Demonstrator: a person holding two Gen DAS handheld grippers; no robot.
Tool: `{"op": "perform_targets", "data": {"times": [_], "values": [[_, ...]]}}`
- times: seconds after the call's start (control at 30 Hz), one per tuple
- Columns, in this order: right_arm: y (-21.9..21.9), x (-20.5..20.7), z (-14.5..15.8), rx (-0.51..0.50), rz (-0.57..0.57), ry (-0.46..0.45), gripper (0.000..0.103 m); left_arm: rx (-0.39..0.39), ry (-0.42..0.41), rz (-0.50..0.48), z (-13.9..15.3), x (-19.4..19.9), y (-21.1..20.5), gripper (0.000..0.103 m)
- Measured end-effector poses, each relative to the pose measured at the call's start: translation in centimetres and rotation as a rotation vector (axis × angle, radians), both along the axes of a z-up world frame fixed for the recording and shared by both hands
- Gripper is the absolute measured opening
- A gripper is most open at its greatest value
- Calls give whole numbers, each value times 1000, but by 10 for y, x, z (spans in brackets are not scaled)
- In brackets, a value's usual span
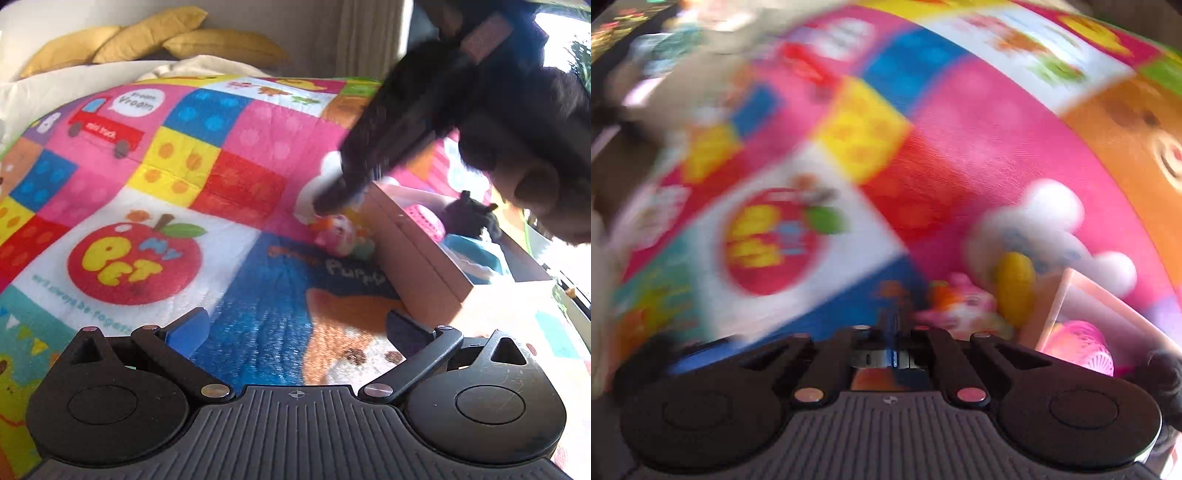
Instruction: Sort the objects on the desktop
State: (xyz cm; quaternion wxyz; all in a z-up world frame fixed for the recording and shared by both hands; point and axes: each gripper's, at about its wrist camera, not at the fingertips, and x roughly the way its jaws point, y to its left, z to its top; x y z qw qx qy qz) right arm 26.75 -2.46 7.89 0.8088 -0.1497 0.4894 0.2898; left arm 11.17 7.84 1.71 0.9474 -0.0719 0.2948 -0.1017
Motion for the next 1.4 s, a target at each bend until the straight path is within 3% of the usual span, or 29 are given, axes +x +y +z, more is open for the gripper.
{"op": "perform_targets", "data": {"times": [0.03,0.1,0.2,0.33,0.53,0.8,0.93,1.03,1.17,1.27,1.33,1.4], "values": [[1,-3,6,-27,12,-54,4,1,4,-11,-1,1,-2,103],[4,7,5,-109,-26,-153,14,11,12,-27,-4,1,-5,103],[3,43,-22,-214,-136,-188,28,20,15,-19,-7,1,-7,103],[-3,75,-51,-247,-217,-170,32,-1,37,6,-9,6,-3,103],[-5,74,-57,-267,-158,-161,26,16,18,-16,-8,2,-6,103],[-30,-8,-31,-66,-3,-2,26,38,-7,-108,1,-24,-19,103],[-52,-73,-21,-7,93,11,26,46,13,-178,0,-47,-22,103],[-73,-118,-14,39,127,-9,26,102,19,-199,-2,-63,-27,103],[-115,-156,-3,122,68,-50,24,148,32,-173,1,-66,-34,103],[-143,-176,-9,115,-29,-104,24,176,36,-164,2,-62,-45,103],[-164,-185,-10,102,-106,-149,28,186,42,-174,3,-60,-53,103],[-187,-190,-11,123,-195,-194,42,172,46,-207,3,-61,-61,103]]}}
